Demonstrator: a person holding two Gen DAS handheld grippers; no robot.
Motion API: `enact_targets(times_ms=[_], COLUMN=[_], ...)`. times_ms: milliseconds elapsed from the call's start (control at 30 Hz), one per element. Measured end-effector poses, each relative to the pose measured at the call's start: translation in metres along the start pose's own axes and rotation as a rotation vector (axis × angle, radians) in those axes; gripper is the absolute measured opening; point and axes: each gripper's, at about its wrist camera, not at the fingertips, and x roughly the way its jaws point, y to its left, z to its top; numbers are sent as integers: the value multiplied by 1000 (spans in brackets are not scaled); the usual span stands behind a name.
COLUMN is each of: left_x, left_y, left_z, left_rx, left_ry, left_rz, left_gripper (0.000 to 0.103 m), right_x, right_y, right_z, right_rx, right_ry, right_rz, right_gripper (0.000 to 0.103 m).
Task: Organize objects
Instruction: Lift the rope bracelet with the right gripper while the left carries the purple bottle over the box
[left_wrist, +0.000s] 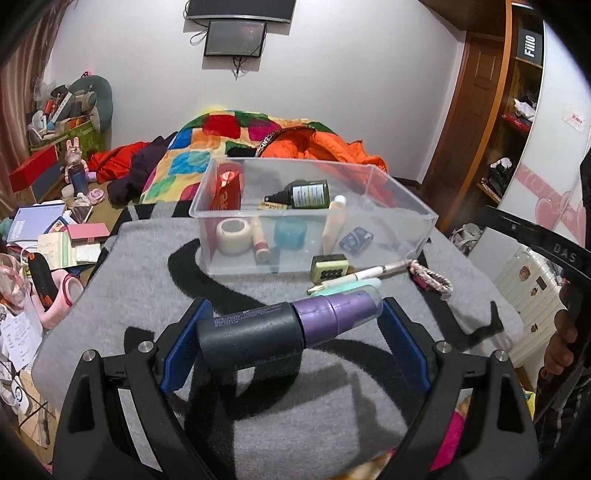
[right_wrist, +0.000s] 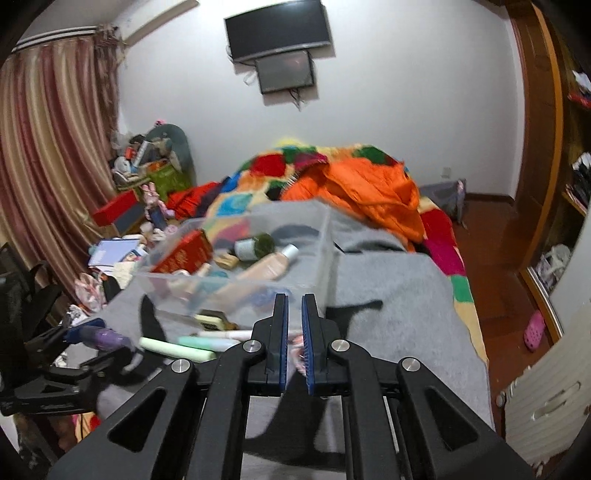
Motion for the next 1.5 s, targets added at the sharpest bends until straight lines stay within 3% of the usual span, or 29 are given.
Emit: enact_targets(times_ms=[200,333,500,767,1033,1333,1500], left_x=[-2,1,7,25,41,38,29], left_y=[0,2,5,3,-2,1,3], left_z=[5,8,19,35,39,46,54], left_rx=[0,-3,-1,10,39,48,48], left_ry=[-7,-4,-7,2,27,7,-19], left_rz=[-5,-12,-12,-25,-30,-12,-6], left_gripper=[91,91,91,91,91,91,91], right_x=[5,41,79,94,99,76,56], right_y=[13,8,-6,1,0,0,5], right_z=[-5,-23,-45,-42,-37,-52,-48], right_rx=[-45,-45,-14,-90,-114,-60,-49], right_ry=[39,162,283,271,265,278,228], right_rz=[38,5,-17,-82,-89,44,89], right_gripper=[7,21,21,21,9,6,6])
